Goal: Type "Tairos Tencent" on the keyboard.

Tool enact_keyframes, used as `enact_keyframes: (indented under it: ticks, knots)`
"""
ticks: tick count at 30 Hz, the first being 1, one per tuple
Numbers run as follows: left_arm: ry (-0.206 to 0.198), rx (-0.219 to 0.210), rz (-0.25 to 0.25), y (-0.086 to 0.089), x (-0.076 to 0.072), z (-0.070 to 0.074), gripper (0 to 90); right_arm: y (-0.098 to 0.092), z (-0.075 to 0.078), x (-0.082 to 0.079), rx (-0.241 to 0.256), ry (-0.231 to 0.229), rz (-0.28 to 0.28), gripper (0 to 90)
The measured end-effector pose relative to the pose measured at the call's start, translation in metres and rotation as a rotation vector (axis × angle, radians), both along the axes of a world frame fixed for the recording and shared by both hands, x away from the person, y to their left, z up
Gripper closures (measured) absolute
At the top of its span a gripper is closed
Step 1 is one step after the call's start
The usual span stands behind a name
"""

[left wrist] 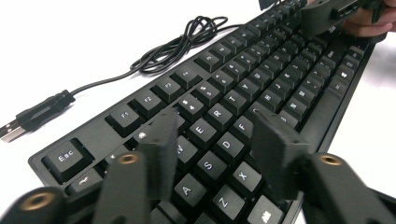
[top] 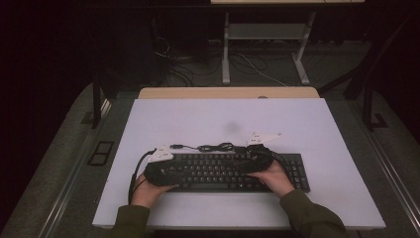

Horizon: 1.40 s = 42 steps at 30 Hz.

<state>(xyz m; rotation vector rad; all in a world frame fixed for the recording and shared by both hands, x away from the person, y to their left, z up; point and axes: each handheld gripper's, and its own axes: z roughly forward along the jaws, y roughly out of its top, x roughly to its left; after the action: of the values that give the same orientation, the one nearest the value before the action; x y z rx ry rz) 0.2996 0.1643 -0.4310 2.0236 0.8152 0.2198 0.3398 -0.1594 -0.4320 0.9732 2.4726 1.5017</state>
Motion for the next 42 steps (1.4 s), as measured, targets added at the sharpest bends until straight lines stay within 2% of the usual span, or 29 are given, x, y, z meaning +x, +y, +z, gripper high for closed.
enact_keyframes:
  ticks: [4,11,22,29,41,42]
  knots:
    - [0.001,-0.004,0.001,-0.002,-0.001,0.0,38.0,-0.001,0.002,-0.001,0.007,0.004,0.002,27.8]
    - [0.006,-0.021,-0.021,-0.004,-0.004,0.0,31.3,-0.007,0.005,-0.005,0.007,0.012,0.003,28.7]
    - [0.004,-0.032,-0.072,-0.015,-0.014,0.001,34.2,-0.019,0.003,-0.004,0.009,0.015,-0.02,28.1]
    - [0.003,-0.036,-0.109,-0.021,-0.018,0.003,47.7,-0.017,0.001,-0.004,0.006,0.016,-0.016,28.0]
    - [0.017,-0.012,-0.161,-0.027,-0.02,0.001,88.5,-0.019,0.001,-0.003,0.008,0.02,-0.023,28.0]
    - [0.025,-0.014,-0.162,-0.027,-0.02,0.001,88.6,-0.019,0.002,-0.003,0.009,0.021,-0.024,28.0]
